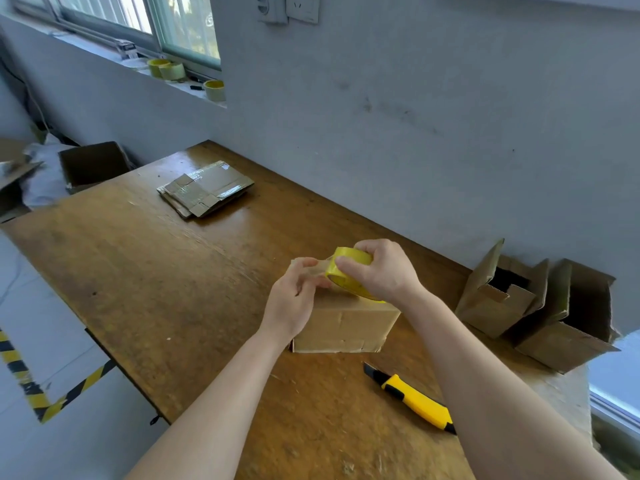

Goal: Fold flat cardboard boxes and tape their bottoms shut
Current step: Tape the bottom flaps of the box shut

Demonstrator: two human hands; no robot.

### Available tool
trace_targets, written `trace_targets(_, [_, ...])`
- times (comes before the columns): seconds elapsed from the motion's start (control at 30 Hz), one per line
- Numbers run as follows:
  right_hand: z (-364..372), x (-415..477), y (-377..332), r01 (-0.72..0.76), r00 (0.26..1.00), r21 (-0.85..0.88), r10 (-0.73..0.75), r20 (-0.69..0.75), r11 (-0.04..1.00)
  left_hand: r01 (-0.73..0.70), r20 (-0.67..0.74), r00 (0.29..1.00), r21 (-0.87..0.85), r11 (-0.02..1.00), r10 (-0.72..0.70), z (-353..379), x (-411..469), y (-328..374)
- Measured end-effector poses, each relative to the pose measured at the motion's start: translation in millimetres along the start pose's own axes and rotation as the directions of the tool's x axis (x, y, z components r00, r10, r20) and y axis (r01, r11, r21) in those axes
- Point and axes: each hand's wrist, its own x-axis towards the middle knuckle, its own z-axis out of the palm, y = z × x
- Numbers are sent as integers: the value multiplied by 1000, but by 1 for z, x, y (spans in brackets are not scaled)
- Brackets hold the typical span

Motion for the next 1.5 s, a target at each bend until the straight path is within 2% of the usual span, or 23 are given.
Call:
trace_targets(0.07, [0,3,-1,-5,1000,-15,5,0,1000,83,21,997,-116,990,-81,-3,4,7])
trace_targets(0.13, [0,6,-3,-6,1000,-35,6,14,999,95,22,995,-164,982,-92,-2,7,12])
trace_targets(0.3, [2,8,-6,15,999,-146,-9,40,989,91,-65,993,-64,994,-95,4,7,13])
trace_targets(0.57, [7,15,-12,33,996,-246,-12,87,969,149,-97,982,-130,980,-162,3,13,17])
trace_targets(0.63, [4,14,-12,53,988,-166,-27,154,985,152,-134,977,-93,984,-164,3,14,13])
trace_targets(0.73, [-10,9,-5,9,961,135,-46,274,991,204,-220,952,-64,977,-213,5,14,6])
trace_targets(0.8, [-17,6,-1,18,953,172,-69,294,985,190,-254,949,-10,982,-187,7,14,3])
trace_targets(0.93, [-17,9,0,84,976,99,-101,191,992,170,-310,937,-8,985,-164,11,12,-2])
trace_targets(1.07, [-22,15,6,48,999,-208,-52,-15,977,182,-363,911,-69,981,-195,6,14,-3])
trace_targets(1.17, [-17,19,6,38,994,-325,-69,-83,945,180,-429,883,-68,981,-192,5,12,-5])
trace_targets(1.2, [-15,20,6,21,995,-319,-51,-88,947,200,-452,867,-70,977,-210,5,10,-8])
trace_targets(1.3, [-12,22,11,-63,996,-131,54,-68,989,294,-485,814,-132,947,-320,6,0,-20])
trace_targets(1.4, [-8,25,11,-96,992,-16,95,-80,995,333,-484,783,-204,920,-391,5,2,-24])
trace_targets(1.5, [0,31,1,-100,991,-63,94,-99,993,368,-452,747,-329,869,-488,1,8,-26])
